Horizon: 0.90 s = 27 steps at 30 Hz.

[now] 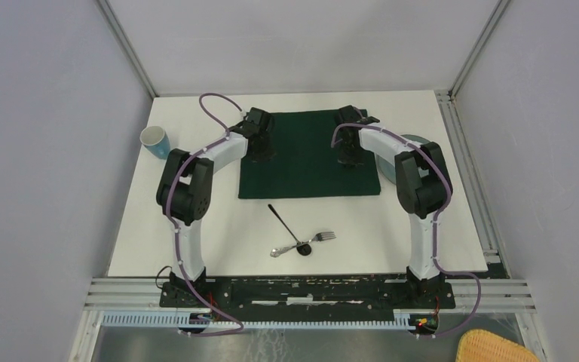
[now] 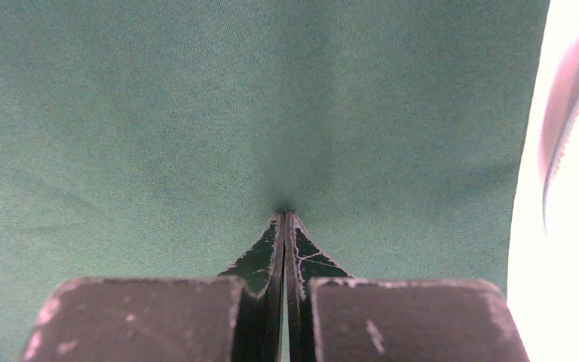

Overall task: Set the dinner table for one person
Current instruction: Adjust the napkin at the center of the board.

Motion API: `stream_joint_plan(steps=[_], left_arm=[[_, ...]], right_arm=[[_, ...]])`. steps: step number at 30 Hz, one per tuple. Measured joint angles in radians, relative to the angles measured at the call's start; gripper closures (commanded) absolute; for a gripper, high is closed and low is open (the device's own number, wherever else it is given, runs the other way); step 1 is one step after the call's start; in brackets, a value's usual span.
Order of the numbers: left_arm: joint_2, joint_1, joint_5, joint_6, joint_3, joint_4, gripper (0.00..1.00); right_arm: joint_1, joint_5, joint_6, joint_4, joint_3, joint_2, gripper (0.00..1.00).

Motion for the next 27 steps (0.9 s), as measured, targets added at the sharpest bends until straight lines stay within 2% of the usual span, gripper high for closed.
stream_joint_plan(steps=[12, 27], left_arm=[[0.046, 0.005, -0.085, -0.044, 0.037, -0.087, 0.98], [0.050, 0.035, -0.117, -0.080, 0.055, -0.144, 0.98]], right_arm=[[-0.007, -0.050, 0.000, -0.016, 0.078, 0.052, 1.00], [-0.005, -0.109, 0.026, 0.037, 0.041, 0.037, 1.00]])
